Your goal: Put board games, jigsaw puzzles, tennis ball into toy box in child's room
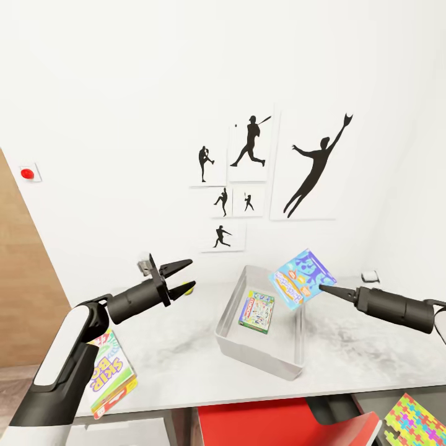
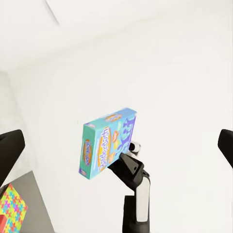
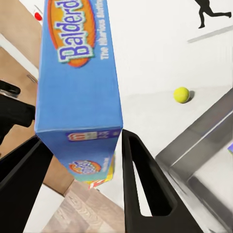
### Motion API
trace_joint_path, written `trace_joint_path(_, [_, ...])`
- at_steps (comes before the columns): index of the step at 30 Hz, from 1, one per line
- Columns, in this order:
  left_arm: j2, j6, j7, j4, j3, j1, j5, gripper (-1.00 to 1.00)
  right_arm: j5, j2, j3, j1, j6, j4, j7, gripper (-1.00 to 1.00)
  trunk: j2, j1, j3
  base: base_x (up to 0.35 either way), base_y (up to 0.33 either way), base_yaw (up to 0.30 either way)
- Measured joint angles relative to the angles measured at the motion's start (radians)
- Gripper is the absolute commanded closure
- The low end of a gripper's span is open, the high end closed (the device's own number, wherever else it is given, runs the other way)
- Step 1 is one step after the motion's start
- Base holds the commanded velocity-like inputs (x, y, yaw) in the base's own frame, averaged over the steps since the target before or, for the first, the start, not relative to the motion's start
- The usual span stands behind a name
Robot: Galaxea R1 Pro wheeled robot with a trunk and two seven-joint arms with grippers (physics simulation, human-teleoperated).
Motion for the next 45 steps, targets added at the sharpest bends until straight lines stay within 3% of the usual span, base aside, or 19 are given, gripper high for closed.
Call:
trace_joint_path(14, [-0.005, 0.002, -0.004, 0.024, -0.002, -0.011, 0.002, -1.00, 0.001, -0.009, 0.021, 0.001, 0.000, -0.001, 0.050, 1.00, 0.000, 0.000, 0.000, 0.000, 0.000, 0.000])
trace_joint_path(19, [-0.009, 0.002, -0.003, 0.042, -0.018, -0.025, 0.001, -1.00, 0.000, -0.015, 0.035, 0.002, 0.000, -0.003, 0.082, 1.00, 0.000, 0.000, 0.000, 0.000, 0.000, 0.000])
trace_joint_path(28, [-0.014, 0.002, 0.004, 0.088, -0.071, -0.054, -0.004, -1.00, 0.003, -0.062, 0.120, 0.001, 0.001, -0.006, 0.196, 1.00, 0.000, 0.000, 0.000, 0.000, 0.000, 0.000])
trace_joint_path(36, [-0.025, -0.001, 0.011, 0.129, -0.107, -0.074, -0.013, -1.00, 0.004, -0.071, 0.148, 0.001, 0.000, -0.009, 0.221, 1.00, 0.000, 0.000, 0.000, 0.000, 0.000, 0.000])
trace_joint_path(45, [-0.039, -0.007, 0.016, 0.198, -0.206, -0.128, -0.047, -1.00, 0.004, -0.076, 0.165, 0.001, 0.001, -0.011, 0.231, 1.00, 0.000, 0.000, 0.000, 0.000, 0.000, 0.000])
